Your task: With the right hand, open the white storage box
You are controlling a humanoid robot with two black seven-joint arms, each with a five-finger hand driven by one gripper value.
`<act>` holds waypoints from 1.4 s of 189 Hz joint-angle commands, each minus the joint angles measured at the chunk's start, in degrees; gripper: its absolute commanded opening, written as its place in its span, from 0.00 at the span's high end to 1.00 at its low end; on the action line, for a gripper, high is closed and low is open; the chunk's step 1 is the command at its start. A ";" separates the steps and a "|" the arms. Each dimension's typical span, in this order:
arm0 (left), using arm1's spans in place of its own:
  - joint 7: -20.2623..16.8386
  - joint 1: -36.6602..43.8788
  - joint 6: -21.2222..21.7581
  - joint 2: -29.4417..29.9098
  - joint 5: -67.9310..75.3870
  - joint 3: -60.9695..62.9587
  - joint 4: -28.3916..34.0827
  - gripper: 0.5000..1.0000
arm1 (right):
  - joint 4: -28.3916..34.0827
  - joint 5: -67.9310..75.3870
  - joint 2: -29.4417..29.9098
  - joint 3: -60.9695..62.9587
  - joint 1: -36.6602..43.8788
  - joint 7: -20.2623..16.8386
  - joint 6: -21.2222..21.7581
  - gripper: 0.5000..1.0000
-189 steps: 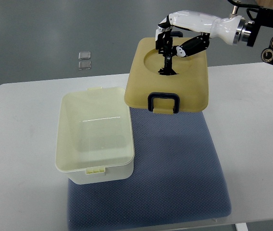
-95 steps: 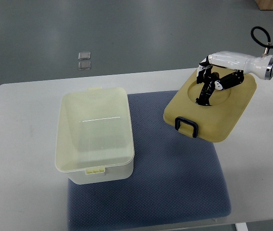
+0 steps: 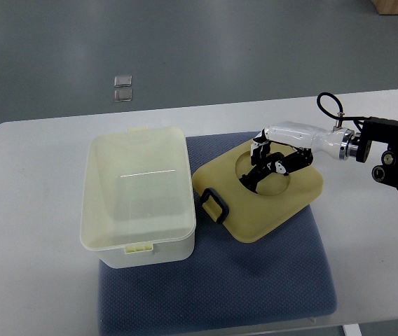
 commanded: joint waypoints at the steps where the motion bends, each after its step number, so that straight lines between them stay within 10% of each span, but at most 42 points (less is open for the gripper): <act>1: 0.00 0.00 0.00 0.00 0.00 0.00 0.08 0.00 | -0.05 -0.14 1.50 0.16 -0.96 0.00 -0.34 0.86; 18: 0.00 0.00 0.00 0.00 0.00 0.00 0.17 0.00 | 0.03 0.04 1.68 -0.02 -0.96 0.00 0.45 0.31; 37: 0.00 0.00 0.00 0.00 0.00 0.00 0.17 0.00 | 0.74 0.04 1.06 -0.02 -0.96 0.00 1.85 0.15; 113: 0.00 0.00 -0.18 0.00 0.00 0.00 0.08 0.00 | 8.47 0.04 -13.35 0.77 7.47 0.00 23.65 0.14; 174: 0.00 0.00 -0.18 0.00 0.00 0.09 -0.18 0.00 | 6.01 30.45 -12.30 21.78 4.58 0.00 22.34 0.15; 225: 0.00 -0.09 -0.18 0.00 0.00 0.09 -0.18 0.00 | -1.19 74.73 2.38 37.68 -4.21 -19.26 10.74 0.14; 265: 0.00 0.00 -0.18 0.00 0.00 0.09 -0.18 0.00 | -5.33 88.37 8.00 46.82 -13.79 -18.04 18.73 0.14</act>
